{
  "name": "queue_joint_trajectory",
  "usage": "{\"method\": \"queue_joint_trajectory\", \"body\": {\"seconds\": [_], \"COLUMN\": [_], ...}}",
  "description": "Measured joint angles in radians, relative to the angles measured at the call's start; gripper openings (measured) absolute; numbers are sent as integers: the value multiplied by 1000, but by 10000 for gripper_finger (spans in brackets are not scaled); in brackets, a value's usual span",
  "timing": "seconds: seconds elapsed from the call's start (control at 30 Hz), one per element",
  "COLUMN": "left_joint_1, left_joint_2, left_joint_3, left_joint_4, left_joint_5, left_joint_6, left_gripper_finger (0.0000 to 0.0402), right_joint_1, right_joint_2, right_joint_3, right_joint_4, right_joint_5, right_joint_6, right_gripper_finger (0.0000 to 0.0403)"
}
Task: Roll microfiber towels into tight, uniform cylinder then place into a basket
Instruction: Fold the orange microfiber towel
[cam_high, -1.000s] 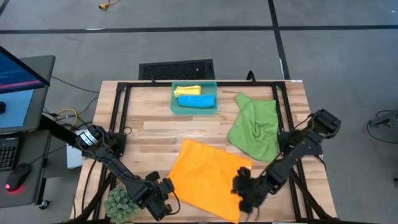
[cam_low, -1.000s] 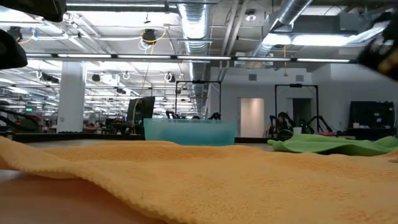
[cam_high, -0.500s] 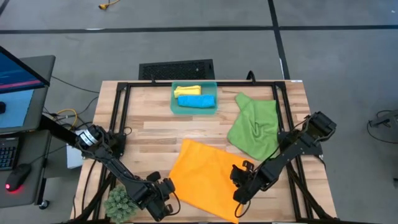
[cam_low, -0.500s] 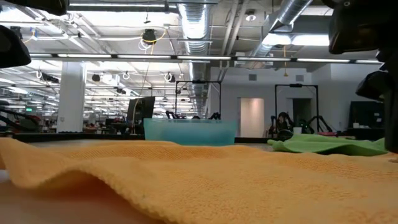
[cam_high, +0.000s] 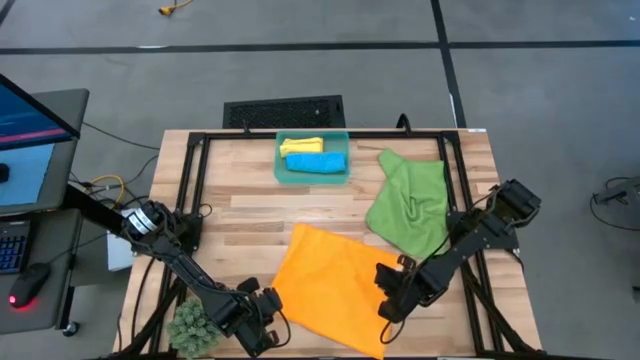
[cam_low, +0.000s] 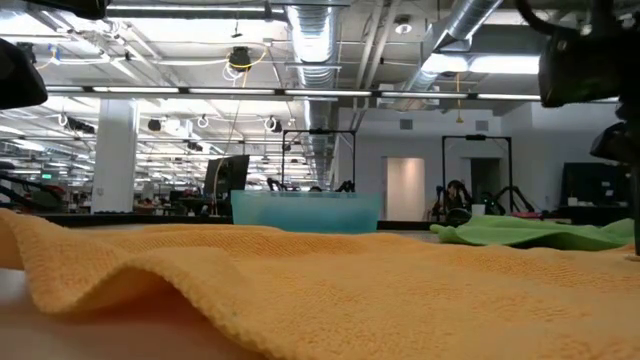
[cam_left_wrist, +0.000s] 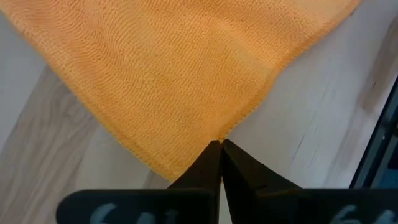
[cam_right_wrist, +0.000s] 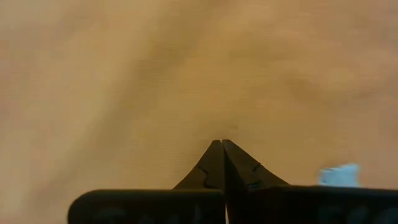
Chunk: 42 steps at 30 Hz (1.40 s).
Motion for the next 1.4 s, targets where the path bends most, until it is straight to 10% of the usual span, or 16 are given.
{"method": "queue_joint_trajectory", "body": {"seconds": [1.07,1.4], "left_joint_1": [-29,-29], "left_joint_2": [0,0], "left_joint_3": [0,0], "left_joint_4": [130,140], "left_joint_5": [-82,-83], "left_joint_6": [-89,-34], "left_gripper_finger": [0,0], "right_joint_1": [-361,-177], "right_joint_2": [-4,-80], "right_joint_3": [-68,-25], "right_joint_4": [-142,-140], "right_joint_5": [16,10], "right_joint_6": [-195,-204], "right_gripper_finger": [12,12]}}
